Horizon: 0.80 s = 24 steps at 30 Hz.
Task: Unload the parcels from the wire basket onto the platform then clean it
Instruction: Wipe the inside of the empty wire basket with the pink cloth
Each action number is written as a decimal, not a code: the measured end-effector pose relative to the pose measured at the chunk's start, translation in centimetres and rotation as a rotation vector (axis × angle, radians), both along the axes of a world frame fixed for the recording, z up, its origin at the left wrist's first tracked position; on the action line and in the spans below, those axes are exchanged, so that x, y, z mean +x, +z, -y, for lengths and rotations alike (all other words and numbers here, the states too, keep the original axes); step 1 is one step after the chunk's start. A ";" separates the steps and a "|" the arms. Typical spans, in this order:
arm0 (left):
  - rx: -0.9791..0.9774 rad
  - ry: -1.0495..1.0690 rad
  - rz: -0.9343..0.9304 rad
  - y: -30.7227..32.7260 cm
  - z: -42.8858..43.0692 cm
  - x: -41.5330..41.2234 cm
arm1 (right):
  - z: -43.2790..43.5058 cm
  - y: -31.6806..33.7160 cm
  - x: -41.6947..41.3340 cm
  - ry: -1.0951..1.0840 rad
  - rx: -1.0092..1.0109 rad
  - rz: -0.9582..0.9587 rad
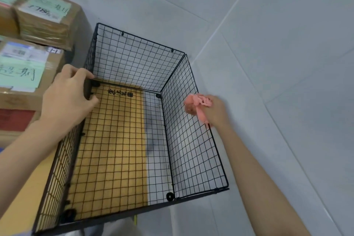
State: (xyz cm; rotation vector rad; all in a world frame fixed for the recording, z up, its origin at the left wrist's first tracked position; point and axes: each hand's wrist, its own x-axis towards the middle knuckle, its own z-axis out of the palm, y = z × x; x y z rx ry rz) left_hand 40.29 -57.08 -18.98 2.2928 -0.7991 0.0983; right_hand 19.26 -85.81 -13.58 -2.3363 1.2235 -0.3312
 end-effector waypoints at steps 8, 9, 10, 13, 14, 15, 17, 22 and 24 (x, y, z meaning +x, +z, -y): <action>-0.005 -0.016 -0.050 -0.2 0.2 0.1 | -2.8 -2.3 -6.6 0.057 -0.058 -0.129; -0.007 -0.023 -0.058 -0.2 0.2 0.1 | -2.2 -2.5 -6.3 0.042 -0.079 -0.143; -0.006 -0.025 -0.066 -0.3 0.2 0.2 | -1.6 -2.5 -5.8 -0.005 -0.053 -0.123; 0.000 -0.032 -0.085 -0.4 0.2 0.2 | 0.8 -2.9 -2.8 -0.013 -0.050 -0.042; -0.001 -0.032 -0.088 -0.4 0.3 0.2 | 1.8 -3.0 -1.5 0.006 -0.061 -0.022; -0.003 -0.032 -0.094 -0.5 0.3 0.2 | 2.5 -2.9 -0.2 0.024 -0.091 -0.026; 0.001 -0.034 -0.106 -0.4 0.3 0.2 | 4.3 -2.7 2.4 0.034 -0.121 -0.010; -0.013 -0.046 -0.114 -0.5 0.2 0.3 | 8.9 -3.6 7.7 0.033 -0.239 -0.042; -0.004 -0.044 -0.111 -0.5 0.1 0.3 | 10.8 -4.3 9.6 0.037 -0.313 -0.085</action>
